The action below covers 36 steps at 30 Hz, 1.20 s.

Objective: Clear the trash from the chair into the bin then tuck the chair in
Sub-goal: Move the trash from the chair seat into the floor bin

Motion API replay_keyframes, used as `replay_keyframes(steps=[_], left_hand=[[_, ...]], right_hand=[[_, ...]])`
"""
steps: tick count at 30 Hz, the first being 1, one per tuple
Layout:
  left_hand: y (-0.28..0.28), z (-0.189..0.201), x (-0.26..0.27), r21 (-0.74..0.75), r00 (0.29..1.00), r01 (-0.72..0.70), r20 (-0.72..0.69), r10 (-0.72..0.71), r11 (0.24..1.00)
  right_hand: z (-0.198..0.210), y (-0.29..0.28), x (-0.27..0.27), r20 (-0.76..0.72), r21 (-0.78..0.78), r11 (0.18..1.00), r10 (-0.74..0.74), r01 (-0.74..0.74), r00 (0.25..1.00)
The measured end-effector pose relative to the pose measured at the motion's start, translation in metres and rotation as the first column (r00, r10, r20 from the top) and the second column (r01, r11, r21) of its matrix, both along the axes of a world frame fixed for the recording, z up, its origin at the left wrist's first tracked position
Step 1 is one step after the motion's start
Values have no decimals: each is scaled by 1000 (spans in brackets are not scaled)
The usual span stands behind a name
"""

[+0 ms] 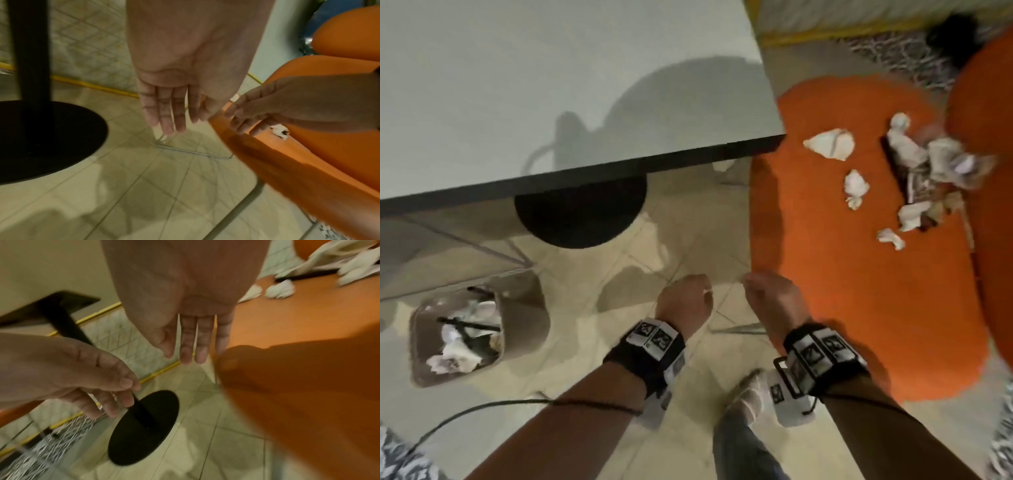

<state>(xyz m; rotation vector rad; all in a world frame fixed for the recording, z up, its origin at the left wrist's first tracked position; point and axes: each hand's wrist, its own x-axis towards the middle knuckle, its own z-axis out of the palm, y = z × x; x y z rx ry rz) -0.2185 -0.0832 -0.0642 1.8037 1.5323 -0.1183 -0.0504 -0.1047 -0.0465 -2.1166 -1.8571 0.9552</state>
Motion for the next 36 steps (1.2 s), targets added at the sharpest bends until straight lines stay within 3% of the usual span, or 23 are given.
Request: replay_keyframes(steps=[5, 7, 9, 11, 14, 16, 19, 22, 24, 28, 30, 33, 35, 36], left_hand=[[24, 31, 131, 110, 985, -92, 158, 74, 990], [34, 30, 167, 150, 985, -74, 166, 49, 986], [48, 27, 196, 279, 985, 0, 168, -49, 960], [65, 19, 220, 409, 970, 174, 88, -229, 896], [96, 5, 252, 354, 973, 187, 63, -223, 916], [118, -1, 273, 390, 964, 230, 35, -264, 892], [142, -3, 300, 339, 903, 429, -128, -411, 837], [158, -7, 318, 158, 766, 626, -307, -565, 764], [163, -14, 319, 173, 709, 695, -329, -624, 698], [175, -17, 305, 266, 804, 582, -40, -594, 769], [186, -9, 301, 368, 873, 416, 93, -478, 832], [209, 3, 304, 457, 962, 100, 181, -203, 884], [225, 1, 311, 478, 984, 40, 131, -117, 878], [232, -4, 314, 468, 991, 77, 58, -118, 880]], right_hand=[[15, 16, 145, 176, 74, 985, -165, 154, 970], [14, 24, 190, 190, 61, 959, -283, 277, 940], [10, 32, 223, 232, -7, 939, -333, 344, 914], [8, 43, 244, 264, -73, 937, -312, 342, 913], [3, 62, 263, 356, -192, 955, -147, 227, 923], [-4, 71, 270, 303, -235, 943, -160, 236, 939], [-19, 76, 276, 236, -192, 939, -237, 285, 942], [-31, 84, 285, 209, -181, 939, -254, 293, 944], [-35, 89, 290, 168, -213, 936, -247, 280, 954], [-30, 92, 290, 228, -201, 950, -192, 239, 955], [-26, 91, 290, 159, -123, 912, -372, 392, 915], [-20, 96, 299, 130, 114, 748, -664, 654, 737], [-21, 105, 314, 138, 72, 633, -771, 771, 621], [-24, 110, 320, 146, -8, 577, -807, 816, 572]])
